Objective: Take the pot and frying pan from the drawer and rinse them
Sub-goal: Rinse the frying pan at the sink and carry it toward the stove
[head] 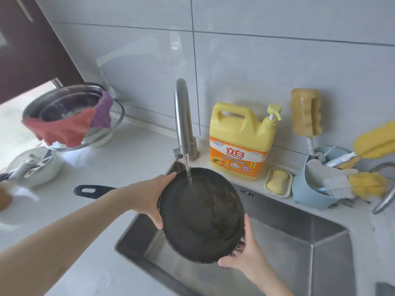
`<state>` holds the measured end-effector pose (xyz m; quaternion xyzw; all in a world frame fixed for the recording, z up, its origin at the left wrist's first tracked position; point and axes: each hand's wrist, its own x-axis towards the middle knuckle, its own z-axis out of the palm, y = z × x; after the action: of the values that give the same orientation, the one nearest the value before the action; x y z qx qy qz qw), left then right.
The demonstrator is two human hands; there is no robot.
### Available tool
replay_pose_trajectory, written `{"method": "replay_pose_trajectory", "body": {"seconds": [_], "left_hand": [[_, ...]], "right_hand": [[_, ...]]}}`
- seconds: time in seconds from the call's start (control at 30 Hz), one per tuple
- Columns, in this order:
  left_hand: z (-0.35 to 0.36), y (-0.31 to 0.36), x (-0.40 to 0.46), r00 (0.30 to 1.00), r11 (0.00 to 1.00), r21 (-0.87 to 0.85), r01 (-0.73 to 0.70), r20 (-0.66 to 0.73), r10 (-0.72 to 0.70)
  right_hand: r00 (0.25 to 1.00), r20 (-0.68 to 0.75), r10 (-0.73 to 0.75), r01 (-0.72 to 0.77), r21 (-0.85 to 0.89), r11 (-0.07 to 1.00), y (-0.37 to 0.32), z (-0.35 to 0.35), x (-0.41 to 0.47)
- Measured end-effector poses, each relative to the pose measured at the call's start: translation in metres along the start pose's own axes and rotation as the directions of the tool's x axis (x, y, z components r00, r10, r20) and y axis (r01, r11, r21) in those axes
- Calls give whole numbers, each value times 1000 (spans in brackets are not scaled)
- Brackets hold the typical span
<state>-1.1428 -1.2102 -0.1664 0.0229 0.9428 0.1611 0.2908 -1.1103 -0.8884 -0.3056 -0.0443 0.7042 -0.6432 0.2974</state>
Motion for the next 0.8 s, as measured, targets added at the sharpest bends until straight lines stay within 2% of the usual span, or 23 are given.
{"method": "replay_pose_trajectory", "body": {"seconds": [0.13, 0.23, 0.37, 0.47, 0.63, 0.7, 0.8], "left_hand": [[5, -11, -16, 979, 999, 43, -15, -201, 23], [22, -19, -19, 965, 993, -106, -45, -262, 15], [50, -16, -9, 971, 925, -368, -100, -240, 9], [58, -10, -4, 991, 906, -419, -57, -135, -1], [37, -18, -8, 997, 924, -381, 4, 69, 24], [24, -24, -11, 997, 947, -322, -8, 72, 33], [10, -28, -14, 998, 981, -186, -47, 20, 51]], "right_hand": [[992, -88, -88, 79, -107, 991, -21, 9, 4], [988, -67, -141, 114, -302, 946, -57, -7, 6], [990, 51, -132, 140, -501, 854, -105, -43, 7], [994, 95, -62, 106, -584, 805, -131, -61, 0], [995, 50, 92, -54, -508, 860, -106, -53, -15], [990, 35, 136, -111, -400, 910, -81, -35, -20], [995, -8, 102, -101, -229, 968, -50, -8, -17]]}}
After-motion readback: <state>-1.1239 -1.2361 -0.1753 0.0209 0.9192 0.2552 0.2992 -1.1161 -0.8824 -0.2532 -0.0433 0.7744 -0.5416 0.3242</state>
